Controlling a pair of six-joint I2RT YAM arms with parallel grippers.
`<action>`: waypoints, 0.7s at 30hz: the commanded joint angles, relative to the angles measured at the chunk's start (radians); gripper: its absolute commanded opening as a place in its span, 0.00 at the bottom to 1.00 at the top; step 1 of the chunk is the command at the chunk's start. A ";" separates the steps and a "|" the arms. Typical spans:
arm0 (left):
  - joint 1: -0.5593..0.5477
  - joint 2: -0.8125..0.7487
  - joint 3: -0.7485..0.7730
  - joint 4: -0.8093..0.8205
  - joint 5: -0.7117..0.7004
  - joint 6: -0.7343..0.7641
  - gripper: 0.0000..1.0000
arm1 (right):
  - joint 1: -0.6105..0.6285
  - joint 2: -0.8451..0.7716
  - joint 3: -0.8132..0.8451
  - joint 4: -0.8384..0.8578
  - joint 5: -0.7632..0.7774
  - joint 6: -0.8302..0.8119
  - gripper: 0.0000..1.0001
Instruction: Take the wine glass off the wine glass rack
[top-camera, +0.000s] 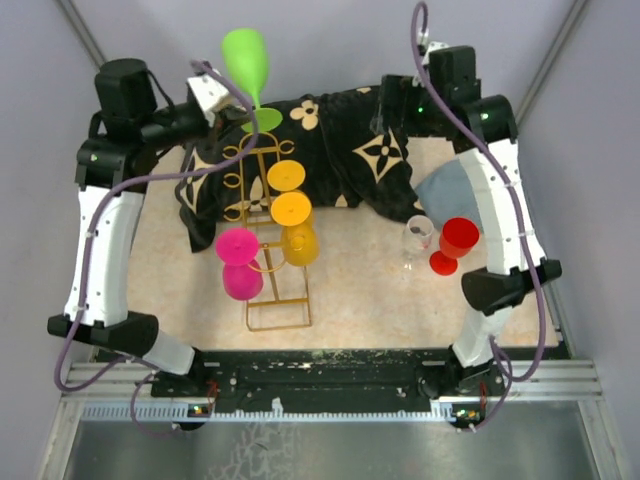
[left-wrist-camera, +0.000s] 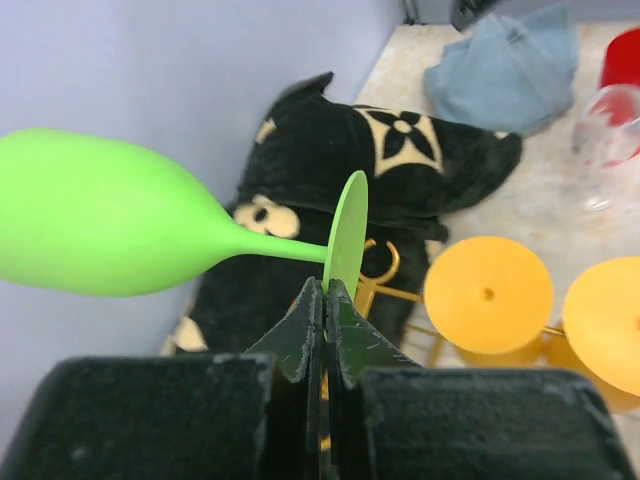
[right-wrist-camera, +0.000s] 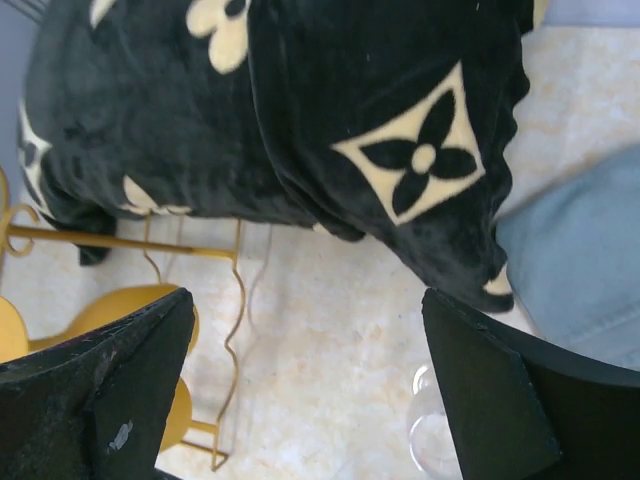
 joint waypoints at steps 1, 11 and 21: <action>-0.137 -0.060 -0.066 0.171 -0.171 0.436 0.00 | -0.114 0.046 0.226 -0.080 -0.192 0.026 0.96; -0.494 -0.181 -0.344 0.273 -0.221 0.821 0.00 | -0.382 -0.224 -0.123 0.186 -0.581 0.190 0.96; -0.818 -0.199 -0.498 0.374 -0.314 0.890 0.00 | -0.467 -0.362 -0.125 0.221 -0.818 0.231 0.88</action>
